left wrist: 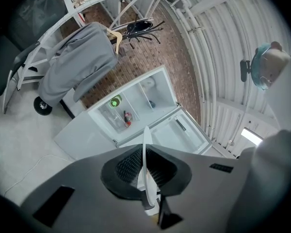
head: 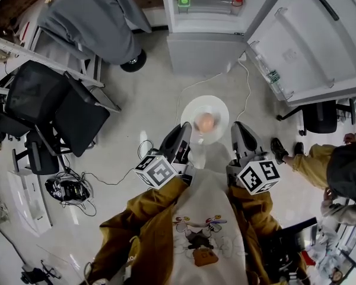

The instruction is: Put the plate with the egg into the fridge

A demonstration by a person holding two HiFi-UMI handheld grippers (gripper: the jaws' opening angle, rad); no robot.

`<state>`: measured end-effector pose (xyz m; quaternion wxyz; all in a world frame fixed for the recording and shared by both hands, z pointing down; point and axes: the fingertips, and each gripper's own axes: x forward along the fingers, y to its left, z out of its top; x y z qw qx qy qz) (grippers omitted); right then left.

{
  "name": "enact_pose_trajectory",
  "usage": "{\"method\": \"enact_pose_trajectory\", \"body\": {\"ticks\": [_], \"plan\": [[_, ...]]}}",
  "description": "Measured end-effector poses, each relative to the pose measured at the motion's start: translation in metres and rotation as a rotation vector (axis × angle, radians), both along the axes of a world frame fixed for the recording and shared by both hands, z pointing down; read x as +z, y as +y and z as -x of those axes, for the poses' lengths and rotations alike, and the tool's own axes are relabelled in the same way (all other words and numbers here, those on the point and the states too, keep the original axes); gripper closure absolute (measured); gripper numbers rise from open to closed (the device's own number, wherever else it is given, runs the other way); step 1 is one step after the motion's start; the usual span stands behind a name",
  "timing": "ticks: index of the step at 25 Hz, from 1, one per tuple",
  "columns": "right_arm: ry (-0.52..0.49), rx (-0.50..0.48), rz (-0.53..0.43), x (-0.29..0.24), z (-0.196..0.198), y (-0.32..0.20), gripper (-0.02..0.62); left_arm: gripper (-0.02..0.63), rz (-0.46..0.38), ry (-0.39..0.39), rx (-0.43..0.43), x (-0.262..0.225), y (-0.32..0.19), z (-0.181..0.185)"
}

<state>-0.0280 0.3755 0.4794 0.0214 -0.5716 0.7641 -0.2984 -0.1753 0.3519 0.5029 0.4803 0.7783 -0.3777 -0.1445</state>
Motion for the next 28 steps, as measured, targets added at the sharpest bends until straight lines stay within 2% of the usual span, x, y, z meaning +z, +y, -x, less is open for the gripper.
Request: {"method": "enact_pose_trajectory", "body": {"ticks": [9, 18, 23, 28], "plan": [[-0.091, -0.039, 0.005, 0.007, -0.034, -0.081, 0.591, 0.586, -0.006, -0.057, -0.045, -0.007, -0.073, -0.028], [-0.101, -0.057, -0.032, 0.005, -0.104, -0.152, 0.589, 0.586, -0.011, -0.093, -0.036, -0.014, -0.140, -0.095], [-0.095, -0.075, -0.051, 0.011, -0.138, -0.175, 0.589, 0.586, 0.039, -0.027, -0.070, -0.004, -0.167, -0.126], [-0.091, -0.088, -0.062, 0.011, -0.155, -0.189, 0.589, 0.587, 0.118, 0.096, -0.128, 0.008, -0.182, -0.143]]}}
